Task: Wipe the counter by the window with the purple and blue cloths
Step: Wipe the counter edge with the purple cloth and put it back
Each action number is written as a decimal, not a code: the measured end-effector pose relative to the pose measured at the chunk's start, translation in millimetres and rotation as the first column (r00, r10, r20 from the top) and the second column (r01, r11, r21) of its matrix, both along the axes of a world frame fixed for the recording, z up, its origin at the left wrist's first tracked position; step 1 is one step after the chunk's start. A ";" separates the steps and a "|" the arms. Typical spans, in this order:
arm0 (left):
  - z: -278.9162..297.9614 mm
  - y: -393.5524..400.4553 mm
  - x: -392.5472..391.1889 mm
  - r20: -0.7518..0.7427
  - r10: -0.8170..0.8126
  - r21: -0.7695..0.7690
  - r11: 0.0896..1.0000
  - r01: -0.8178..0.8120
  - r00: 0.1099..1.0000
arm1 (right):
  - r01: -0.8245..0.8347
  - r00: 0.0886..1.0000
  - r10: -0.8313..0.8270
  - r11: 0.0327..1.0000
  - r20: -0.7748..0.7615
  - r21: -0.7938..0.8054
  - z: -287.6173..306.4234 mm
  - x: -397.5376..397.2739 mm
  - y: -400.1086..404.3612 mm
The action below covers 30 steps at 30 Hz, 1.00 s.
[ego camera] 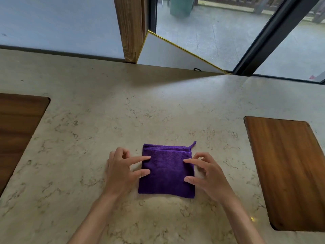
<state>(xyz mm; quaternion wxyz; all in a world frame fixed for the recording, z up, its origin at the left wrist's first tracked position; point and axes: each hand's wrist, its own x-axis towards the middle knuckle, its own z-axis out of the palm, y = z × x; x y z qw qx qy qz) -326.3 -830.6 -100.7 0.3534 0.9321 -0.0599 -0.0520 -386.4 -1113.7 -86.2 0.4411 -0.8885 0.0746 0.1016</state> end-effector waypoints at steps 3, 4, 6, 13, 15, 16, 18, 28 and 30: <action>0.5 0.6 -1.7 0.025 -0.022 0.010 1.000 0.022 0.999 | -0.001 1.000 0.001 1.000 0.017 0.010 -2.3 -3.2 -1.6; 0.0 1.2 -1.8 0.029 -0.026 0.019 0.999 0.025 0.999 | 0.005 1.000 -0.005 1.000 0.025 0.008 -3.6 -3.7 -1.6; -1.1 1.8 -0.9 0.042 -0.023 0.026 0.999 0.022 0.999 | 0.013 0.999 -0.012 1.000 0.039 -0.005 -6.4 -4.2 -0.8; -2.1 -6.2 -7.3 0.097 0.048 0.065 0.996 -0.055 0.994 | 0.057 0.989 -0.044 0.994 0.144 -0.091 -12.7 -0.4 10.1; -1.4 -9.2 -4.5 0.047 0.081 0.084 0.993 -0.085 0.996 | 0.083 0.984 -0.058 0.985 0.166 -0.153 -11.3 2.1 15.9; 0.7 -11.2 -3.0 0.003 0.096 0.093 0.991 -0.096 0.995 | 0.096 0.984 -0.065 0.978 0.167 -0.186 -9.2 3.0 18.6; 9.8 -17.4 -1.8 -0.087 0.108 0.071 0.992 -0.102 0.990 | 0.118 0.987 -0.090 0.967 0.132 -0.227 -1.7 4.4 24.0; 122.7 -22.1 -19.8 -0.122 0.215 -0.290 0.926 -0.242 0.969 | 0.175 0.983 -0.169 0.979 -0.066 0.102 112.8 -9.6 36.7; 155.5 -21.4 -25.7 -0.096 0.256 -0.364 0.890 -0.274 0.962 | 0.208 0.978 -0.206 0.955 -0.033 0.213 145.4 -13.4 42.5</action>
